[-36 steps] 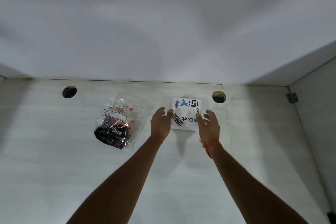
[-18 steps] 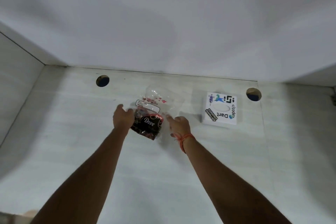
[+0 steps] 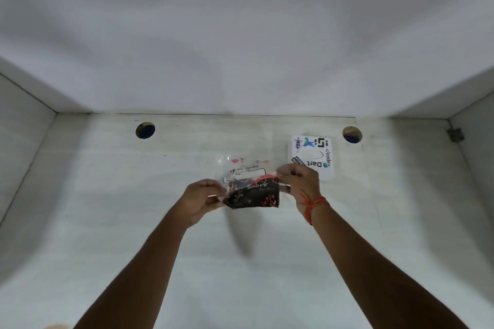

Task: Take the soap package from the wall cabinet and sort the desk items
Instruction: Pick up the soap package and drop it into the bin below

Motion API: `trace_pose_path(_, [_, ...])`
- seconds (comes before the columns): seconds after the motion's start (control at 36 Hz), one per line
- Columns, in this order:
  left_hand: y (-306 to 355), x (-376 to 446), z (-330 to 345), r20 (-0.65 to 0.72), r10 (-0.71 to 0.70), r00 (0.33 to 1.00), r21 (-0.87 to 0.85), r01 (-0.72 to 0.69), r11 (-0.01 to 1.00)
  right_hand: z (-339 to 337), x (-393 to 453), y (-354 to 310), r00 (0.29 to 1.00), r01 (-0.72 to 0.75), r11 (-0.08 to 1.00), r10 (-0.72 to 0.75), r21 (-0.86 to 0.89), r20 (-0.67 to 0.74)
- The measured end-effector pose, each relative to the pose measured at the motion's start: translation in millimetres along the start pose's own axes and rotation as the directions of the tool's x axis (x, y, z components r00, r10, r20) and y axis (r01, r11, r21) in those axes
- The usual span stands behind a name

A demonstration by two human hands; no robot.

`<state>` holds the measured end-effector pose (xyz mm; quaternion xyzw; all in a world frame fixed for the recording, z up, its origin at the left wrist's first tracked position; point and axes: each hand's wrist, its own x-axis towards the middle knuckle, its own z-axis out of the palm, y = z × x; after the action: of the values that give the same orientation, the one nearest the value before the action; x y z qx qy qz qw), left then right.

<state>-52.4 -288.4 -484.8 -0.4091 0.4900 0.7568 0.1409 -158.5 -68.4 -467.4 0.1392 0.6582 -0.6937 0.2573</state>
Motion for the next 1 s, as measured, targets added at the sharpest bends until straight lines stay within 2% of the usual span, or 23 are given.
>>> trace_pose_path(0.14, [-10,-24,40,0.176,-0.073,0.982,-0.079,0.088,0.993,-51,-34,-7,0.996,0.081,0.995,-0.078,0.066,-0.04])
trace_pose_path(0.28, [-30,-51,86,0.384,-0.193,0.903,-0.15,0.267,0.952,-123,-78,-4,0.987,0.156,0.986,-0.153,0.064,-0.039])
trace_pose_path(0.33, [-41,-64,109,0.406,-0.244,0.88,-0.141,0.325,0.935,-158,-99,-1,0.983,0.177,0.981,-0.18,0.083,0.025])
trace_pose_path(0.39, [-56,-72,134,0.421,-0.314,0.851,0.009,0.342,0.94,-194,-120,4,0.973,0.174,0.98,-0.187,0.1,0.132])
trace_pose_path(0.44, [-79,-92,170,0.495,-0.401,0.771,0.282,0.294,0.913,-230,-144,10,0.963,0.158,0.986,-0.166,0.056,0.211])
trace_pose_path(0.47, [-85,-98,182,0.528,-0.437,0.728,0.4,0.241,0.884,-239,-149,12,0.96,0.141,0.989,-0.147,0.041,0.238])
trace_pose_path(0.53, [-115,-120,220,0.526,-0.472,0.707,0.592,0.095,0.801,-271,-170,20,0.957,0.123,0.992,-0.126,0.03,0.262])
trace_pose_path(0.58, [-149,-141,255,0.537,-0.494,0.684,0.678,-0.001,0.736,-303,-193,29,0.957,0.117,0.993,-0.121,0.028,0.265])
trace_pose_path(0.64, [-183,-155,281,0.546,-0.453,0.704,0.654,-0.021,0.756,-334,-215,41,0.982,0.074,0.996,-0.082,0.055,0.168])
trace_pose_path(0.69, [-218,-170,305,0.501,-0.352,0.791,0.572,0.002,0.82,-368,-236,57,0.999,0.013,0.977,-0.005,0.211,-0.04])
trace_pose_path(0.75, [-245,-187,325,0.416,-0.25,0.874,0.5,0.01,0.866,-394,-255,74,0.98,-0.065,0.93,0.129,0.362,-0.154])
trace_pose_path(0.83, [-280,-206,348,0.333,-0.178,0.926,0.476,-0.002,0.88,-418,-282,98,0.965,-0.207,0.908,0.252,0.363,-0.078])
trace_pose_path(0.92, [-312,-217,369,0.303,-0.117,0.946,0.486,-0.047,0.873,-429,-302,120,0.983,-0.166,0.957,0.18,0.239,-0.036])
trace_pose_path(1.0, [-335,-220,386,0.299,-0.117,0.947,0.506,-0.053,0.861,-441,-312,137,0.974,-0.067,0.973,0.112,0.22,-0.198])
